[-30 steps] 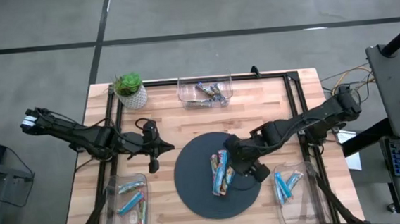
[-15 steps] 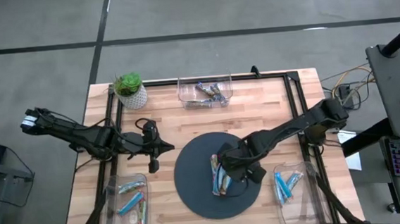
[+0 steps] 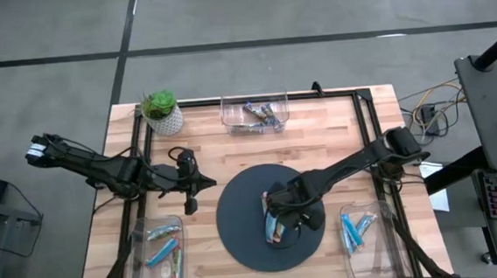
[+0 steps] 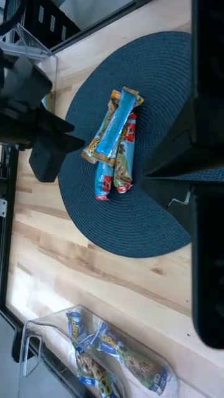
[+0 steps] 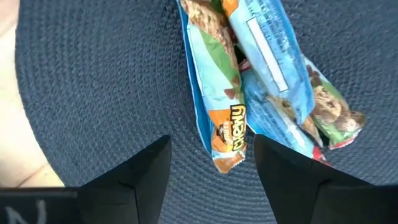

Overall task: Pick and place Granola Bars by type
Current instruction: Put the yellow granola bar into the bottom right transparent bin

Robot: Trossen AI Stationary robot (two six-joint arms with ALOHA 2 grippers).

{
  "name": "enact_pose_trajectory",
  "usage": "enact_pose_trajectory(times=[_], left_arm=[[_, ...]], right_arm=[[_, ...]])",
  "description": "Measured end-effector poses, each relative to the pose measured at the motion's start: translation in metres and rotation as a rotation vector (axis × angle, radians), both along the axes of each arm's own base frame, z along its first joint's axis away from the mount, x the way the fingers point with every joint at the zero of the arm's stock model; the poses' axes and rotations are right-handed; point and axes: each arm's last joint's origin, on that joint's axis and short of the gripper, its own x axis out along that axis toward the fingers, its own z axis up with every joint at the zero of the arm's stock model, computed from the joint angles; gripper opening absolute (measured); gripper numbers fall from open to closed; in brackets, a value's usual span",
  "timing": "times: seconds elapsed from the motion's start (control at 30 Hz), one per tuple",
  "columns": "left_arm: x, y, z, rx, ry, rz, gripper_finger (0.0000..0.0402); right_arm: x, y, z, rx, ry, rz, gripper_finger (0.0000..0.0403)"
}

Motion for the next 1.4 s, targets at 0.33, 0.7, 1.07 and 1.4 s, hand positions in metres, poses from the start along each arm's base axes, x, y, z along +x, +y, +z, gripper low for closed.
enact_pose_trajectory(times=[0.33,0.7,1.07,1.4], left_arm=[[0.0,0.0,-0.001,0.002,0.008,0.0,0.0],[-0.001,0.0,-0.001,0.002,0.009,0.0,0.0],[-0.001,0.0,-0.001,0.001,0.011,0.001,0.0],[-0.001,0.0,-0.001,0.001,0.014,0.001,0.0]], right_arm=[[0.006,0.002,-0.01,0.003,-0.008,-0.002,0.0219],[0.011,0.003,-0.034,-0.016,0.055,-0.01,0.0219],[0.013,0.004,-0.039,-0.012,0.052,-0.03,0.0219],[0.008,0.002,-0.051,-0.014,0.056,-0.031,0.0219]])
